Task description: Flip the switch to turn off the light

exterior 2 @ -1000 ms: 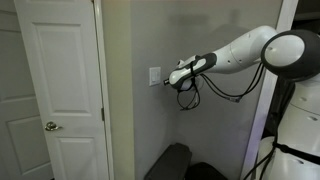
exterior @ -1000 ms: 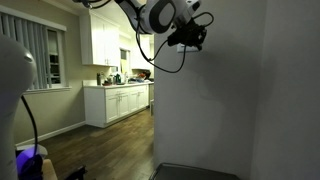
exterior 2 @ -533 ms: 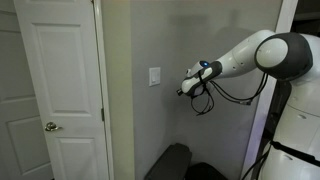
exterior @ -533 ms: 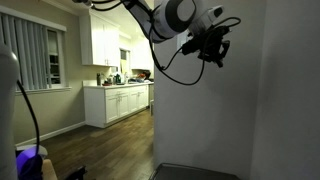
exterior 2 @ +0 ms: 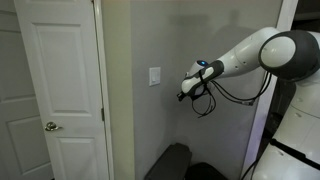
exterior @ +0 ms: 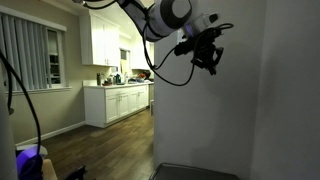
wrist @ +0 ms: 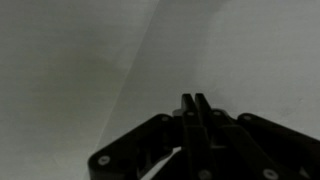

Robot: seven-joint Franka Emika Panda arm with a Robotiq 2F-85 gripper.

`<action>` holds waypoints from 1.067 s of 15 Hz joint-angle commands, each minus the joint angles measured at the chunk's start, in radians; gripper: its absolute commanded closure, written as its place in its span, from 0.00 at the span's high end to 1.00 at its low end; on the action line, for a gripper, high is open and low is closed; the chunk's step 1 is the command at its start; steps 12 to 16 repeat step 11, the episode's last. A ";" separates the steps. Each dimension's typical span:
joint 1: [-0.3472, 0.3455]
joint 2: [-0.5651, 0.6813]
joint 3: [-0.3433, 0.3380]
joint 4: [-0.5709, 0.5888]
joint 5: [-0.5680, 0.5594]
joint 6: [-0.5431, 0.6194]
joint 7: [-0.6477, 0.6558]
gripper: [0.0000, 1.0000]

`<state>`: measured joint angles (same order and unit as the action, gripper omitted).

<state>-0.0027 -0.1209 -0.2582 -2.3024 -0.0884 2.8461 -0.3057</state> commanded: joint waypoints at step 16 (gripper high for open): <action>-0.048 -0.012 0.051 -0.014 0.005 -0.018 0.001 0.32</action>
